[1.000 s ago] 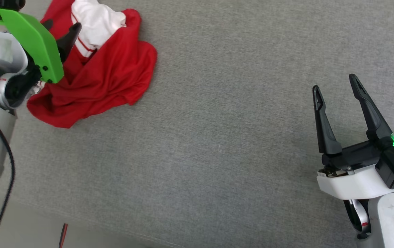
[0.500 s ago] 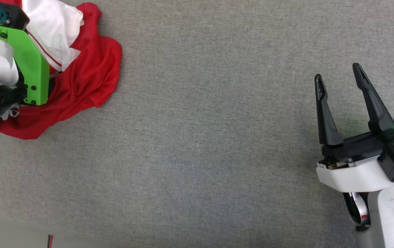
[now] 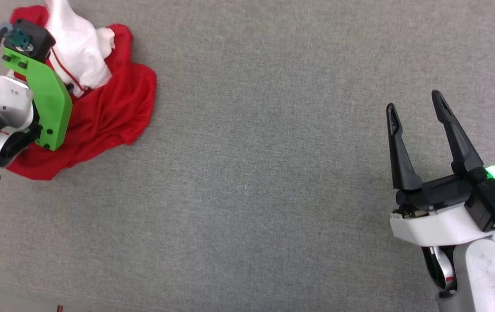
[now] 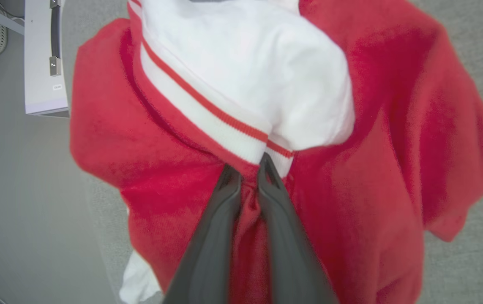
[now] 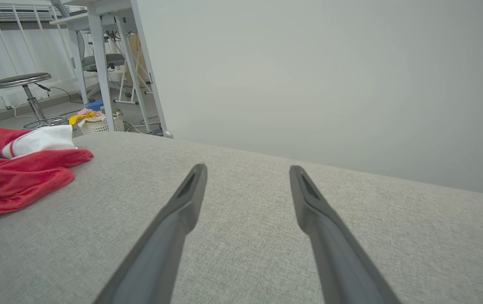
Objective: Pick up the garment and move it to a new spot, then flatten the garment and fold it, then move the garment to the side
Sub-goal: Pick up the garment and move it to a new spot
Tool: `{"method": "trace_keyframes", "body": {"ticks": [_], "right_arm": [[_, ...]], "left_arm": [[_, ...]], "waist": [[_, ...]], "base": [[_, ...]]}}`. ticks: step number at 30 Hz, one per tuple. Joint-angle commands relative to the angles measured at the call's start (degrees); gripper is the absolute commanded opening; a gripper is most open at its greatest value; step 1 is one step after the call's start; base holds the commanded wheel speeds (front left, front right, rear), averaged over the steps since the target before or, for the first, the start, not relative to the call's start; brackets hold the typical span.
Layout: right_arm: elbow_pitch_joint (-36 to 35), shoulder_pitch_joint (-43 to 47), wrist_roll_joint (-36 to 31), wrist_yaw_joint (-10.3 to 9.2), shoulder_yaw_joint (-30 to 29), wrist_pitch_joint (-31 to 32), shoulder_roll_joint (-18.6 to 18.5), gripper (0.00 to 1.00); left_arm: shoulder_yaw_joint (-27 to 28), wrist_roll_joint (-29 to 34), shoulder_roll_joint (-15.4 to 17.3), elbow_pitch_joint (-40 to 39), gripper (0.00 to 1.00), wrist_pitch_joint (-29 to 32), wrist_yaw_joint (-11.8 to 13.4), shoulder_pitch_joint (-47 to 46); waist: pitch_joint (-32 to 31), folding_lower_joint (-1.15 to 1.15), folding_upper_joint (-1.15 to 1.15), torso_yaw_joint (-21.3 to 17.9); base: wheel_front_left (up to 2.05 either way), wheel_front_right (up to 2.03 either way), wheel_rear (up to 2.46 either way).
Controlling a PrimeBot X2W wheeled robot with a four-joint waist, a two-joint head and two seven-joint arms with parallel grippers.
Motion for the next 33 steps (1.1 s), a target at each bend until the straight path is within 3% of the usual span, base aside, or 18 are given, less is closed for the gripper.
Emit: {"method": "trace_keyframes", "body": {"ticks": [1, 8, 17, 28, 33], "right_arm": [[0.24, 0.92, 0.27, -0.04, -0.07, -0.13, 0.22, 1.0], [0.69, 3.06, 1.15, -0.04, 0.04, -0.13, 0.8, 1.0], [0.41, 4.36, 2.99, -0.04, -0.17, -0.13, 0.98, 1.0], [-0.53, 2.42, 5.5, -0.04, -1.62, -0.13, 1.0, 1.0], [-1.15, 1.2, 6.72, -0.04, -2.73, -0.13, 1.0, 1.0]], "left_arm": [[-0.28, 0.81, 0.87, -1.0, 0.0, -2.2, -0.14, -1.84], [-2.99, 2.16, 0.98, -7.17, 0.0, -8.91, -0.14, -5.47], [-7.34, 6.05, -4.89, -13.44, 0.0, -13.12, -0.14, -9.12], [-19.22, 8.79, -20.54, -10.77, 0.0, -15.33, -0.14, -11.7], [-20.76, 10.46, -27.45, -7.24, 0.0, -16.22, -0.14, -10.27]], "waist": [[-4.02, 0.0, 0.0, 0.85], [-8.68, 0.0, 0.0, -0.11], [-11.2, 0.0, 0.0, -4.46], [-7.48, 0.0, 0.0, -12.1], [-5.22, 0.0, 0.0, -15.37]], "base": [[0.0, 0.0, 0.0], [0.0, 0.0, 0.0], [0.0, 0.0, 0.0], [0.0, 0.0, 0.0], [0.0, 0.0, 0.0]]}}
